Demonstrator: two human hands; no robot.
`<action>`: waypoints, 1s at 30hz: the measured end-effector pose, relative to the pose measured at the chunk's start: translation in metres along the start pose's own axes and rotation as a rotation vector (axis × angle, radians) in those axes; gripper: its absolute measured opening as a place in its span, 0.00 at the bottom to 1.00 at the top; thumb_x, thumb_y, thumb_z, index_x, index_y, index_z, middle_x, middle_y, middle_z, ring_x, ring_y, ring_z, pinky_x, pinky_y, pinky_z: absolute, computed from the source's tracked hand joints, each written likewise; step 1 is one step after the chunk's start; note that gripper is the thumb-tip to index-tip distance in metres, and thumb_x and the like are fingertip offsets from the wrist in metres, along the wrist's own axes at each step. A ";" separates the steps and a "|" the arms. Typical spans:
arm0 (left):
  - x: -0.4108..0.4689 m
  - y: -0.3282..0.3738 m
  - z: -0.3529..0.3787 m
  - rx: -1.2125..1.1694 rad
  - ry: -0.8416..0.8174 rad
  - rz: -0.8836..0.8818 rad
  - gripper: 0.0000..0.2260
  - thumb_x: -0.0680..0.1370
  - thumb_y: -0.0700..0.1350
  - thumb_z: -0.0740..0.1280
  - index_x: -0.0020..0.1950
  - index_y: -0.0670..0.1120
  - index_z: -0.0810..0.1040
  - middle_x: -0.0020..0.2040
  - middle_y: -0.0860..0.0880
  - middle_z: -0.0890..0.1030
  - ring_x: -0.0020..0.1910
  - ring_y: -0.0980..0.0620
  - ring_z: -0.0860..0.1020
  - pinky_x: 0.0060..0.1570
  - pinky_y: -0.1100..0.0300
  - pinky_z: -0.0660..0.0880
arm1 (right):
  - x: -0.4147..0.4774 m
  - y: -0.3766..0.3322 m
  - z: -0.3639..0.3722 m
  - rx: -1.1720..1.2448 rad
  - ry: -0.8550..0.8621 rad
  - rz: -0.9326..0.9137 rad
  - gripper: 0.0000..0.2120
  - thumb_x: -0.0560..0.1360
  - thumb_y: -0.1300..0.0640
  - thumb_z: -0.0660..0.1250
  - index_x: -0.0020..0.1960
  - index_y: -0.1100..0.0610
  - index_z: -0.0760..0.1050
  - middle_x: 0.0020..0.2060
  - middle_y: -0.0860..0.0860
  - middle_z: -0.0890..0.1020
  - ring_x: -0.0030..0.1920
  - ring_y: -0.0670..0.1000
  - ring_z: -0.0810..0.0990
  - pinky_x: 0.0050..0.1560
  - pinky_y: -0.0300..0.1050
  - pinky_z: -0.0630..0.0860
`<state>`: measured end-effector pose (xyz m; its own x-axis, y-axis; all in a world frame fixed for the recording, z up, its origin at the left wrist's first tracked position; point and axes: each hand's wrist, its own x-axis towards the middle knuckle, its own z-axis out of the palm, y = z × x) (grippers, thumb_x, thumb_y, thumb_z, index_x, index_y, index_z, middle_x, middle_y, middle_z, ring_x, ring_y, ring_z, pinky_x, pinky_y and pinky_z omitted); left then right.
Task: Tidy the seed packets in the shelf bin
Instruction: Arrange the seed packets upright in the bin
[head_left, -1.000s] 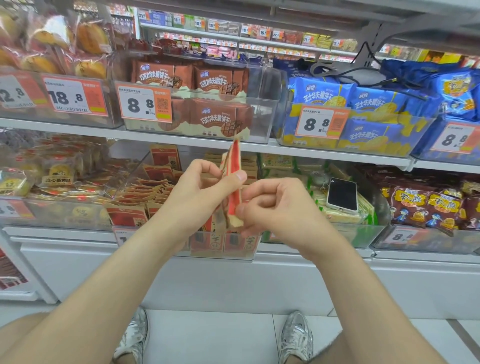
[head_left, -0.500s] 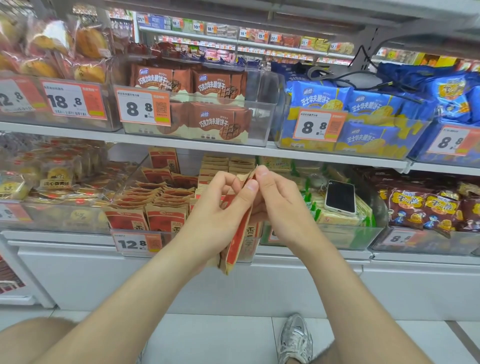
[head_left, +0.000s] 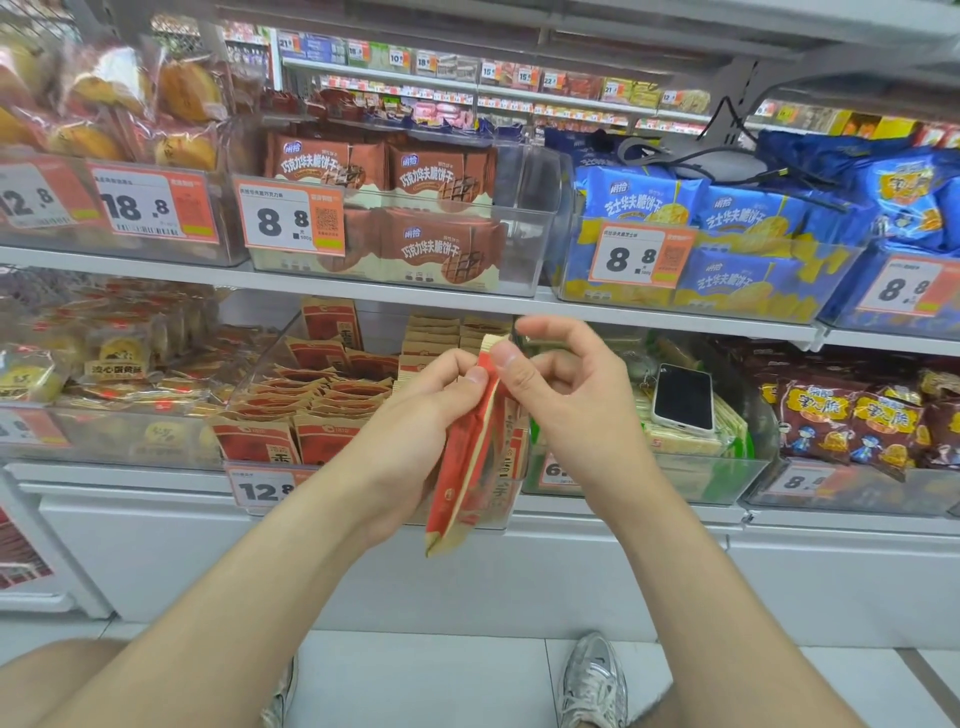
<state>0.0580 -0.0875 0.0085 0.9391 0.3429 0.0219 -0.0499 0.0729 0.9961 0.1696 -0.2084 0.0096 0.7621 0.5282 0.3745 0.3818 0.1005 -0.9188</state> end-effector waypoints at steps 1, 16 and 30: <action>0.000 0.000 -0.001 0.011 -0.021 -0.002 0.14 0.89 0.53 0.60 0.58 0.42 0.74 0.58 0.30 0.81 0.53 0.32 0.83 0.66 0.33 0.77 | 0.001 0.001 -0.001 -0.050 0.009 -0.006 0.19 0.72 0.39 0.76 0.58 0.48 0.84 0.41 0.51 0.81 0.40 0.42 0.78 0.45 0.35 0.77; 0.002 0.001 -0.007 0.002 0.065 0.025 0.06 0.88 0.42 0.64 0.61 0.44 0.80 0.53 0.39 0.89 0.52 0.36 0.88 0.54 0.39 0.85 | 0.006 0.004 -0.017 0.025 0.048 0.337 0.27 0.80 0.38 0.71 0.51 0.64 0.85 0.44 0.59 0.89 0.47 0.60 0.88 0.61 0.61 0.83; 0.010 -0.001 -0.008 -0.166 0.305 0.115 0.09 0.89 0.43 0.61 0.65 0.45 0.79 0.54 0.42 0.89 0.51 0.43 0.89 0.49 0.45 0.87 | -0.001 -0.002 -0.017 -0.041 -0.287 0.383 0.15 0.79 0.47 0.75 0.58 0.58 0.86 0.48 0.55 0.90 0.51 0.60 0.89 0.56 0.55 0.86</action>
<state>0.0652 -0.0768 0.0067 0.7808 0.6194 0.0815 -0.2274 0.1603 0.9605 0.1773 -0.2236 0.0128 0.6788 0.7329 -0.0451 0.1267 -0.1774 -0.9759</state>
